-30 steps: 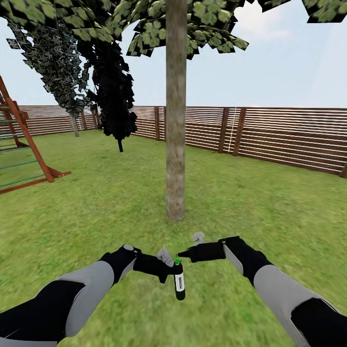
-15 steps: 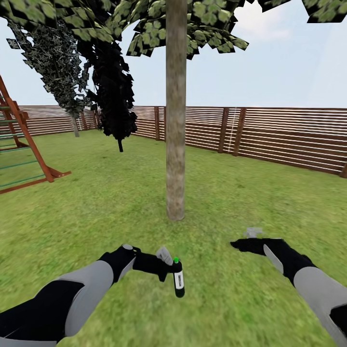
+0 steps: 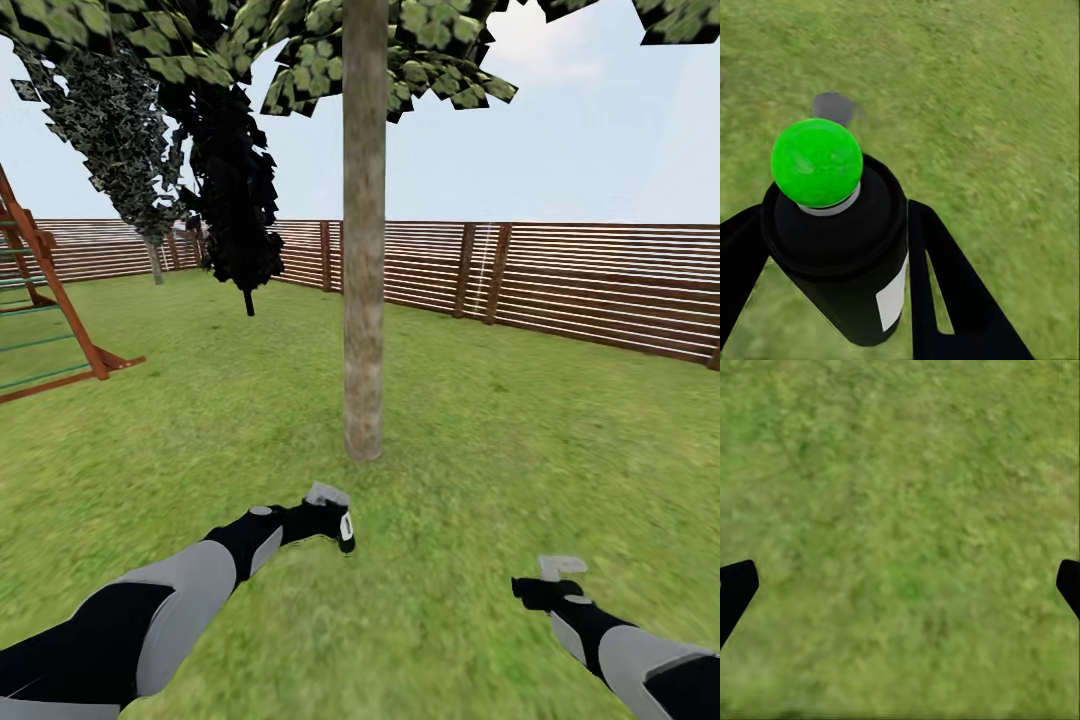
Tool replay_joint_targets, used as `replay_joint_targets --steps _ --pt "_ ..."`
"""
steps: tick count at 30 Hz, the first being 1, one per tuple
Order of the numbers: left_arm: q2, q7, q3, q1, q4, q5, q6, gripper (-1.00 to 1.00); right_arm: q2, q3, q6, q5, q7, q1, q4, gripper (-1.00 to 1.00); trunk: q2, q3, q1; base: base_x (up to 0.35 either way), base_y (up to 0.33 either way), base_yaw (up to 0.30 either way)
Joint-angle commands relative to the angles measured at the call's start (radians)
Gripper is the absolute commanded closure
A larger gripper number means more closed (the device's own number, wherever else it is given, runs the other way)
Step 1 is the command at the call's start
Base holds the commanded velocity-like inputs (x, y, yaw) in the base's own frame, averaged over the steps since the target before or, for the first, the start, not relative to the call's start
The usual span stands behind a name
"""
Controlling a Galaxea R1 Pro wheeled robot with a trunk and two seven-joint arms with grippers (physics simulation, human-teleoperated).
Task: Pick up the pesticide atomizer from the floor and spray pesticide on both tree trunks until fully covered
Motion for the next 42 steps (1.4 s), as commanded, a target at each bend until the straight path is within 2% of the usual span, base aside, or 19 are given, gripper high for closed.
replay_joint_targets --steps 1,3,5,13,16,17,20,22,24,42 --pt "-0.001 0.022 -0.001 -0.001 0.0 0.016 -0.008 1.0 0.011 0.008 -0.027 -0.008 0.0 0.011 0.004 -1.0 -0.001 -0.002 0.001 0.251 -0.111 0.0" --pt "-0.001 0.044 0.001 -0.001 0.003 0.041 -0.021 1.0 0.039 0.008 -0.082 -0.008 -0.002 0.029 0.005 -1.0 -0.001 -0.002 0.001 0.285 -0.121 0.0" --pt "-0.001 0.053 0.0 -0.001 0.005 0.051 -0.028 1.0 0.055 0.008 -0.107 -0.008 -0.003 0.039 0.008 -1.0 -0.001 -0.002 0.001 0.315 -0.117 0.0" --pt "-0.013 0.063 0.001 -0.001 0.005 0.057 -0.034 1.0 0.074 0.008 -0.125 -0.007 -0.005 0.065 0.029 -1.0 -0.001 -0.002 0.001 0.323 -0.145 0.0" --pt "-0.014 0.074 -0.001 -0.001 -0.015 0.057 -0.034 1.0 0.092 0.008 -0.126 -0.007 -0.008 0.066 0.029 -1.0 -0.001 -0.002 0.001 0.306 -0.194 0.0" --pt "-0.014 0.105 -0.001 -0.001 -0.031 0.057 -0.034 1.0 0.095 0.008 -0.126 -0.006 -0.008 0.066 0.029 -1.0 -0.001 -0.002 0.001 0.305 -0.196 0.0" --pt "-0.026 0.278 -0.001 -0.001 -0.055 0.058 -0.035 1.0 0.099 0.008 -0.126 -0.005 -0.011 0.066 0.03 -1.0 -0.001 -0.002 0.001 0.304 -0.164 0.0" --pt "-0.036 0.331 -0.002 -0.001 -0.06 0.058 -0.036 1.0 0.1 0.008 -0.126 -0.005 -0.018 0.066 0.03 -1.0 -0.001 -0.002 0.001 0.297 -0.111 0.0" --pt "-0.041 0.354 -0.004 -0.001 -0.066 0.058 -0.036 1.0 0.101 0.008 -0.126 -0.005 -0.021 0.066 0.03 -1.0 -0.001 -0.002 0.001 0.289 -0.064 0.0" --pt "-0.044 0.368 -0.005 -0.001 -0.095 0.058 -0.036 1.0 0.102 0.008 -0.126 -0.005 -0.022 0.071 0.03 -1.0 -0.001 -0.002 0.001 0.33 0.006 0.0"
